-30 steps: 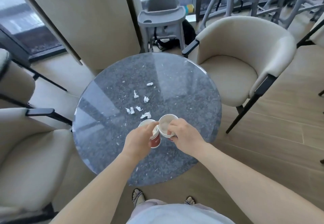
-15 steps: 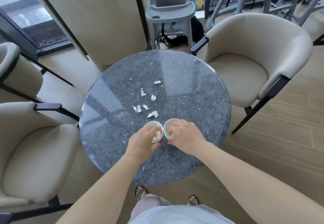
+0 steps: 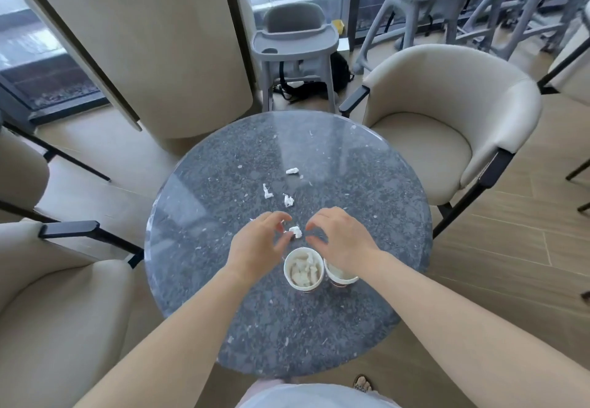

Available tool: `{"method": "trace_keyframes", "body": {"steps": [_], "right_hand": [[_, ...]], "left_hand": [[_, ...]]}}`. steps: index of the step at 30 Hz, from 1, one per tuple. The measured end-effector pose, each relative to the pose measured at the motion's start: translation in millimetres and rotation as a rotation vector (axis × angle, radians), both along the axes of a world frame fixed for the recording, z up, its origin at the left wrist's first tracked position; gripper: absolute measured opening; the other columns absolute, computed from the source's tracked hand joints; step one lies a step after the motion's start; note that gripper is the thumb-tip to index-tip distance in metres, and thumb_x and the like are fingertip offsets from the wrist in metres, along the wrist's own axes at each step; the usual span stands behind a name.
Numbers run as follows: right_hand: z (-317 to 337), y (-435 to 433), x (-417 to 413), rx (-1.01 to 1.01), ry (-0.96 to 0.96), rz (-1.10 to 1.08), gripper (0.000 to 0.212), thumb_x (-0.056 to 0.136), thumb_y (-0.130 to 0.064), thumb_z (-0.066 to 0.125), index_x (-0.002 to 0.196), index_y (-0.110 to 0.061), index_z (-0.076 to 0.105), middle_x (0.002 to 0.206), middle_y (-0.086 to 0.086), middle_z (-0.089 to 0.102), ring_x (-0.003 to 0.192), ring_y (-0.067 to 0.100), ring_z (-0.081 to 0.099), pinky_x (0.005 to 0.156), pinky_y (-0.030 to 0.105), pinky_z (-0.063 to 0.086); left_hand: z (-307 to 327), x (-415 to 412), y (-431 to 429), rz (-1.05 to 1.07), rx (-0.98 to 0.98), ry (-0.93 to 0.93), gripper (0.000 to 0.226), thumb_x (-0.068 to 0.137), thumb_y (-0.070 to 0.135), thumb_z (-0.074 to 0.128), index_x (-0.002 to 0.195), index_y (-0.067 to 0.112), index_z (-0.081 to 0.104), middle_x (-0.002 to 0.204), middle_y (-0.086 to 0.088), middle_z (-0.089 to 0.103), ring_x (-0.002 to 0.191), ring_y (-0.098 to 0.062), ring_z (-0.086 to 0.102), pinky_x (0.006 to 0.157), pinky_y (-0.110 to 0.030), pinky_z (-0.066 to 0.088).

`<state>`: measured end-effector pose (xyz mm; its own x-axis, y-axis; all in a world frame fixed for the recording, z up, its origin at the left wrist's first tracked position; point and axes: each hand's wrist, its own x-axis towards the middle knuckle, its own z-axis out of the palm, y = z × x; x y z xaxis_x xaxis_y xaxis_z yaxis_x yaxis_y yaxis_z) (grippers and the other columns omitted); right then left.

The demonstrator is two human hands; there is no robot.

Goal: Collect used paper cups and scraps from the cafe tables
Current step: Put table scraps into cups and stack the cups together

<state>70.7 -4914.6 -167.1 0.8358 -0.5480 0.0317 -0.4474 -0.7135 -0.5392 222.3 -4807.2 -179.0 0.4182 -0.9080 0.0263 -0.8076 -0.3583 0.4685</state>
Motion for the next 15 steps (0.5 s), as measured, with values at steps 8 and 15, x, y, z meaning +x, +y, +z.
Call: {"method": "trace_keyframes", "body": {"steps": [8, 15], "right_hand": [[8, -5, 58, -0.010, -0.019, -0.108, 0.018, 0.087, -0.026, 0.059, 0.101, -0.016, 0.062, 0.104, -0.001, 0.062, 0.102, 0.019, 0.050, 0.081, 0.032, 0.044], [4, -21, 93, 0.020, 0.004, -0.171, 0.018, 0.086, -0.026, 0.059, 0.103, -0.018, 0.060, 0.107, -0.004, 0.059, 0.104, 0.017, 0.048, 0.079, 0.029, 0.042]], "left_hand": [[3, 71, -18, -0.093, -0.001, 0.009, 0.021, 0.086, 0.039, 0.057, 0.106, 0.038, 0.052, 0.086, 0.018, 0.052, 0.076, -0.004, 0.052, 0.065, -0.028, 0.048], [-10, 113, -37, -0.136, 0.057, 0.024, 0.023, 0.086, 0.037, 0.056, 0.110, 0.035, 0.053, 0.091, 0.018, 0.050, 0.080, -0.006, 0.053, 0.067, -0.029, 0.049]]}}
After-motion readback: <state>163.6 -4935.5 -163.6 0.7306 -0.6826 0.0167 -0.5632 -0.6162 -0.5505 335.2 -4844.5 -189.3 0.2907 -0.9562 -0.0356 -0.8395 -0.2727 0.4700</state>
